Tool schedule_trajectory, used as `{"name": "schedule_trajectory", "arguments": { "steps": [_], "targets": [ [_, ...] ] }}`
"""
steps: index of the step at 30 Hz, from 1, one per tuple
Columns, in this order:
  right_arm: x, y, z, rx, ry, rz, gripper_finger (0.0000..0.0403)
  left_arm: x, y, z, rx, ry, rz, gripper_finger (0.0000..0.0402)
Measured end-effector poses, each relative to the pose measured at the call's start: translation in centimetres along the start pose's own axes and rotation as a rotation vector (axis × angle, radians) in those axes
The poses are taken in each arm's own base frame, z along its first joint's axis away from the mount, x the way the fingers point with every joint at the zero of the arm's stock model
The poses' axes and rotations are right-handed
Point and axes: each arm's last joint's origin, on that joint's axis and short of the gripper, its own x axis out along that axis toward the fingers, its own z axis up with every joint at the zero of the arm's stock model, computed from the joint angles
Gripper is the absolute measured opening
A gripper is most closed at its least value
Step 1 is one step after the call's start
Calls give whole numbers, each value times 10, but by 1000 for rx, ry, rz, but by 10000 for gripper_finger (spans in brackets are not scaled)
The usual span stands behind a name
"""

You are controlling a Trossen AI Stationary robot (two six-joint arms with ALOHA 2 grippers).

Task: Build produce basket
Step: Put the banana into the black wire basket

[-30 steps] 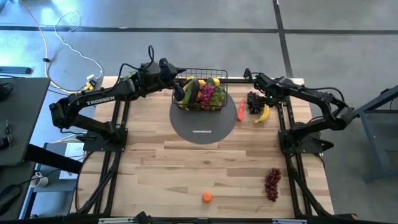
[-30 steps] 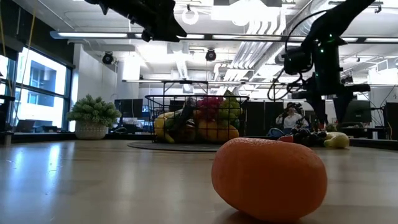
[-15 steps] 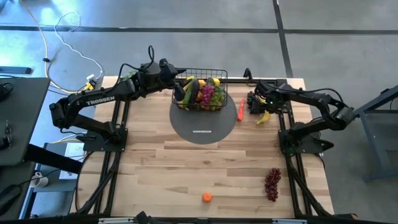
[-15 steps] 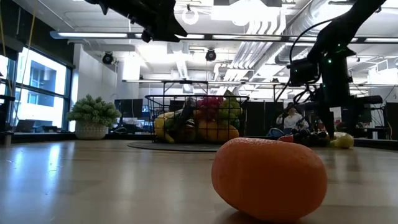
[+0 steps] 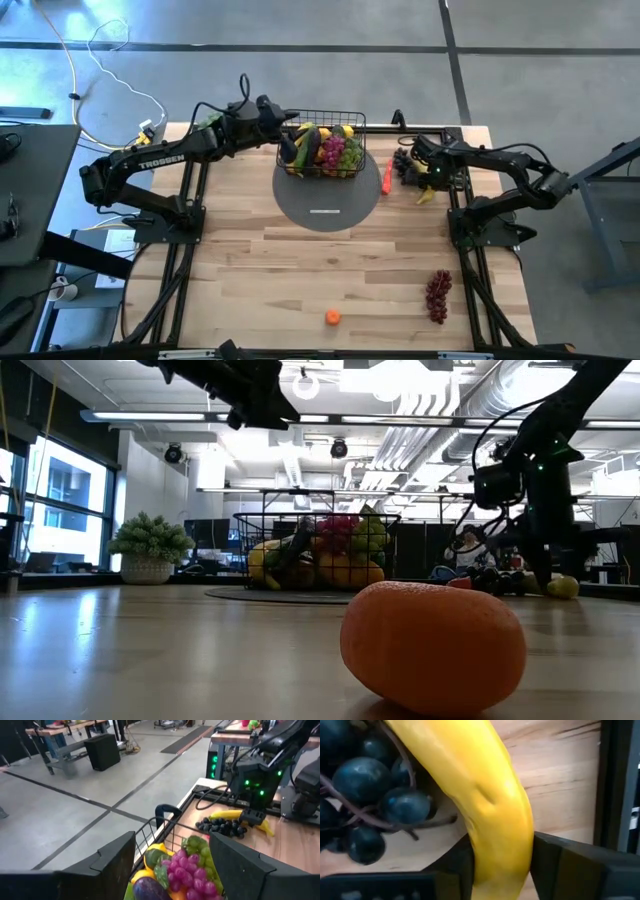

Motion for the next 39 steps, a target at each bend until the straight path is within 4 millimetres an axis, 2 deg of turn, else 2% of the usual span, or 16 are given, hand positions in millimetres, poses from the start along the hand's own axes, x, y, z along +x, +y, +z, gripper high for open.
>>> {"name": "schedule_trajectory", "arguments": {
  "steps": [9, 14, 21, 28, 39],
  "targets": [
    [-13, 2, 0, -9, 25, -29, 112, 0, -1, -7, -34, 72, -14, 243],
    [-30, 0, -5, 4, -29, -46, 112, -1, -4, -8, -31, 80, -25, 243],
    [-58, 0, -17, -20, -111, 56, 112, -1, -6, -8, -37, 88, -38, 243],
    [-93, 7, -34, -138, -170, 159, 112, -1, -8, -9, -128, 96, -101, 243],
    [-144, 40, -67, -447, -297, 292, 112, -2, -13, -9, -386, 131, -261, 243]
  ]
}}
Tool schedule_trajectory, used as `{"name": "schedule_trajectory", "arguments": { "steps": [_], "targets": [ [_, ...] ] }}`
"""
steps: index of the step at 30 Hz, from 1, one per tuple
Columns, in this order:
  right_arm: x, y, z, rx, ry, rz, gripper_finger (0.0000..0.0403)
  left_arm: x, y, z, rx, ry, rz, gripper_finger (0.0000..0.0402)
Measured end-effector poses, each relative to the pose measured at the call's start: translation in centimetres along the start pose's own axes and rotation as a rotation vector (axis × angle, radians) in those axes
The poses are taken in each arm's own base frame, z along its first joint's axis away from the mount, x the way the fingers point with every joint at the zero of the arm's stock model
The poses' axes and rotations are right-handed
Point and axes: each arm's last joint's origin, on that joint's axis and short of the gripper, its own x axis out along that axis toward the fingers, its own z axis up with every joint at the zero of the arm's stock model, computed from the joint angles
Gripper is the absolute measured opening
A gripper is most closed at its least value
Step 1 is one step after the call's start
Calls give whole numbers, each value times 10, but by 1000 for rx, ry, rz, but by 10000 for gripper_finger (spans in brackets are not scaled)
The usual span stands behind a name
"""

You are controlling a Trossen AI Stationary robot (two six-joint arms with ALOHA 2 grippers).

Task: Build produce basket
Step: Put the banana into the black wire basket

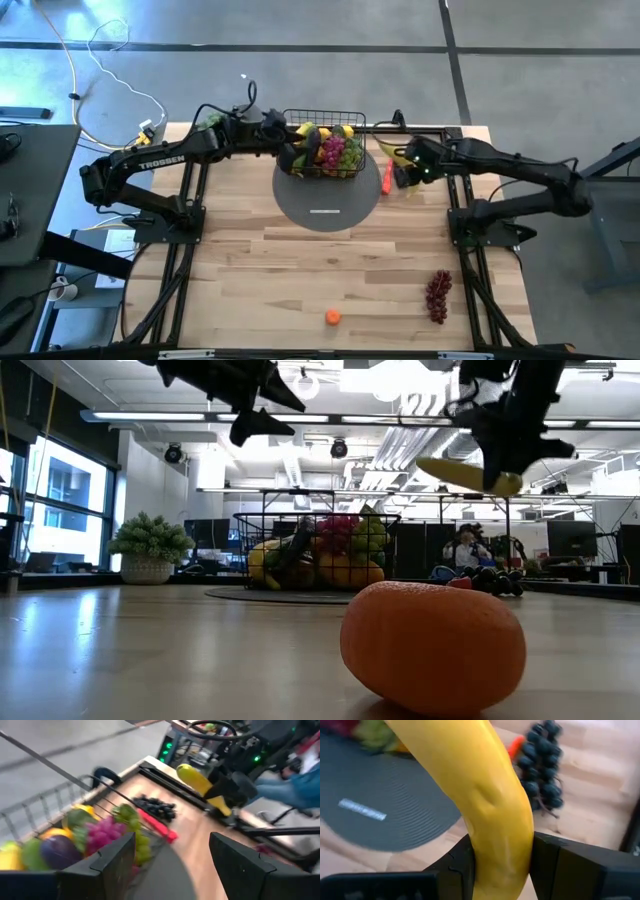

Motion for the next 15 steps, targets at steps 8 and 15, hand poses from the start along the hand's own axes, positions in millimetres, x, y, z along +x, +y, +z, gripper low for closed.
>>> {"name": "schedule_trajectory", "arguments": {
  "steps": [8, 15],
  "targets": [
    [-5, 40, -6, -348, -7, 20, 112, 0, -5, -2, -284, 53, -107, 243],
    [4, 73, -18, -664, 21, 44, 112, 2, -19, -7, -445, 91, -139, 243]
  ]
}}
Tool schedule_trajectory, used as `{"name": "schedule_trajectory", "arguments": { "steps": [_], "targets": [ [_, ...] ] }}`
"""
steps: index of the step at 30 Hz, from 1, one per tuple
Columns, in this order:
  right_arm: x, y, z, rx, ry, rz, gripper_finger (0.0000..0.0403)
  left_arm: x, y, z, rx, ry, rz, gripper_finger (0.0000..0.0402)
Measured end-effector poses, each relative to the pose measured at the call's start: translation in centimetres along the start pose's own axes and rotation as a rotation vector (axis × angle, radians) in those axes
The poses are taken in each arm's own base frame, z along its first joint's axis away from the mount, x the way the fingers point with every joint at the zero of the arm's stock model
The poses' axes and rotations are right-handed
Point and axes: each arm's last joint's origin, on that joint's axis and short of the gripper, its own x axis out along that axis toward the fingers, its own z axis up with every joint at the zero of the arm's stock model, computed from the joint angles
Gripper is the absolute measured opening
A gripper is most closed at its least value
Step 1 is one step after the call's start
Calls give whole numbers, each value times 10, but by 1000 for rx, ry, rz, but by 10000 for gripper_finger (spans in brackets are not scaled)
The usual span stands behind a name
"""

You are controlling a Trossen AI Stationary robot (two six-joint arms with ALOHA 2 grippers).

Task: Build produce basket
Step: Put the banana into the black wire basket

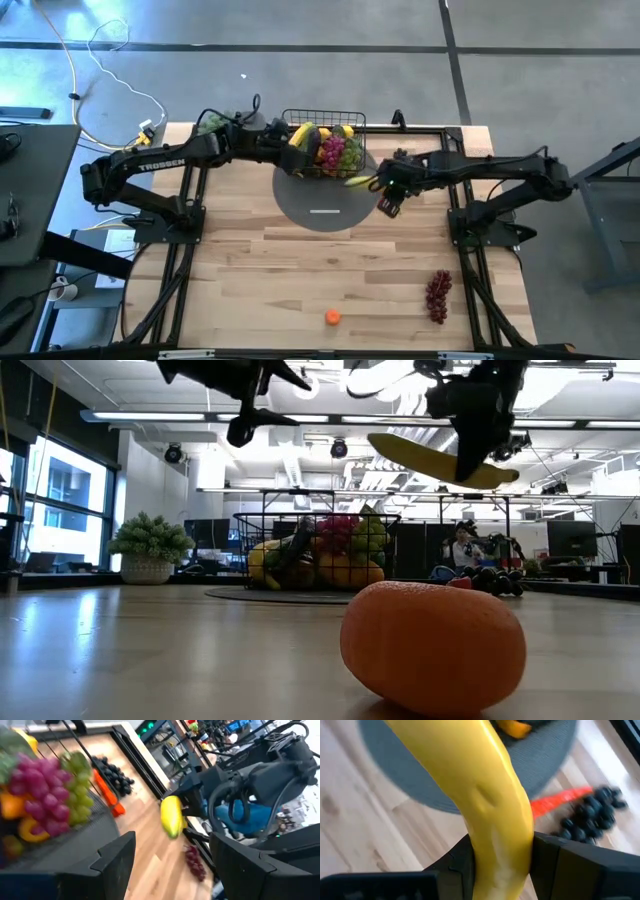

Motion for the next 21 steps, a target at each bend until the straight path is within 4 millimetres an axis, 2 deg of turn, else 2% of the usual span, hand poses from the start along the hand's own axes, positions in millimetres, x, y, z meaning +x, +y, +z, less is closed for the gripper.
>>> {"name": "schedule_trajectory", "arguments": {
  "steps": [9, 16, 21],
  "targets": [
    [5, 36, -2, -306, -58, 59, 112, 6, -17, -23, -87, 92, -22, 243],
    [0, 55, -1, -441, -176, 99, 111, 13, -27, -46, -172, 195, -5, 243],
    [-3, 65, 2, -506, -254, 132, 111, 27, -31, -65, -203, 269, 8, 243]
  ]
}}
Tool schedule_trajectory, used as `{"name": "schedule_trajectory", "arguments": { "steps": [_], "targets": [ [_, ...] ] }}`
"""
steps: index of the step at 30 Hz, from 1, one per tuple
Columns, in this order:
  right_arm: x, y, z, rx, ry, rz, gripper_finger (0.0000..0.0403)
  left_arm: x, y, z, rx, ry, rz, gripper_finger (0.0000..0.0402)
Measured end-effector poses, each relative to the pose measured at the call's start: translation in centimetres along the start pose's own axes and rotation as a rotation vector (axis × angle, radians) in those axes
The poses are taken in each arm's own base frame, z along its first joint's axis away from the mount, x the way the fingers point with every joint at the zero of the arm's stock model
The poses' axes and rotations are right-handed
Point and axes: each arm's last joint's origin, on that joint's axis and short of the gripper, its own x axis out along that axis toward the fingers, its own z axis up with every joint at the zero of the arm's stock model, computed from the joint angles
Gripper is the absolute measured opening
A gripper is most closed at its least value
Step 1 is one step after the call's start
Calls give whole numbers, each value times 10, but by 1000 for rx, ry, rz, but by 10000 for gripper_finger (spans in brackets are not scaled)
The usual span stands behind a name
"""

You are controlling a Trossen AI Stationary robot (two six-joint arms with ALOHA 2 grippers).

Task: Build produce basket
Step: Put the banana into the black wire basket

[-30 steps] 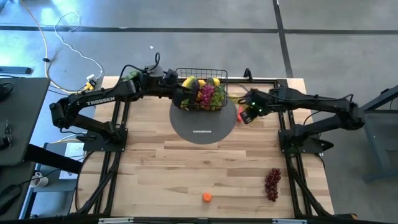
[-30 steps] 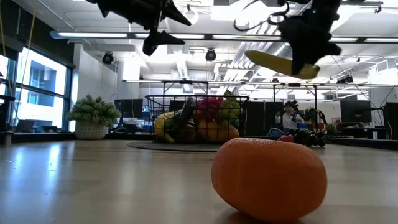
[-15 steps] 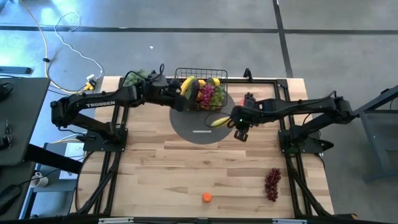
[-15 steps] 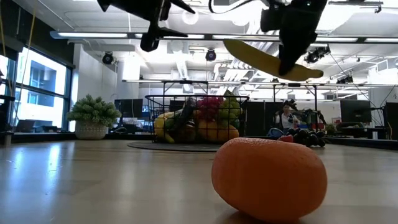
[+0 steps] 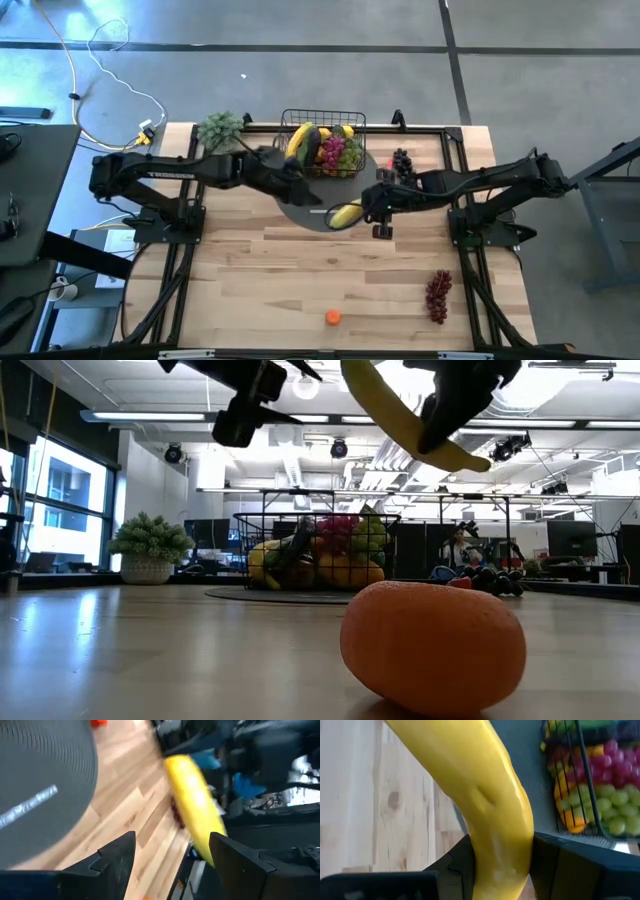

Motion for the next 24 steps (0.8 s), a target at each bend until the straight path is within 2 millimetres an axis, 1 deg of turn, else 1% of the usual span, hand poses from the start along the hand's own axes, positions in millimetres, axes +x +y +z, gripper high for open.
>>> {"name": "schedule_trajectory", "arguments": {
  "steps": [4, 8, 12, 16, 24],
  "targets": [
    [0, 1, -1, -55, 7, -8, 111, 16, -1, -8, -37, 31, -7, 243],
    [0, 1, -3, -108, 28, -11, 111, 33, -2, -10, -60, 29, -48, 243],
    [0, 1, -5, -144, 47, -11, 111, 49, -1, -10, -84, 22, -97, 243],
    [-1, 0, -9, -180, 86, -17, 111, 63, 5, -10, -123, 27, -94, 243],
    [0, -7, -12, -226, 130, -62, 111, 85, 12, -9, -175, 21, -142, 243]
  ]
}}
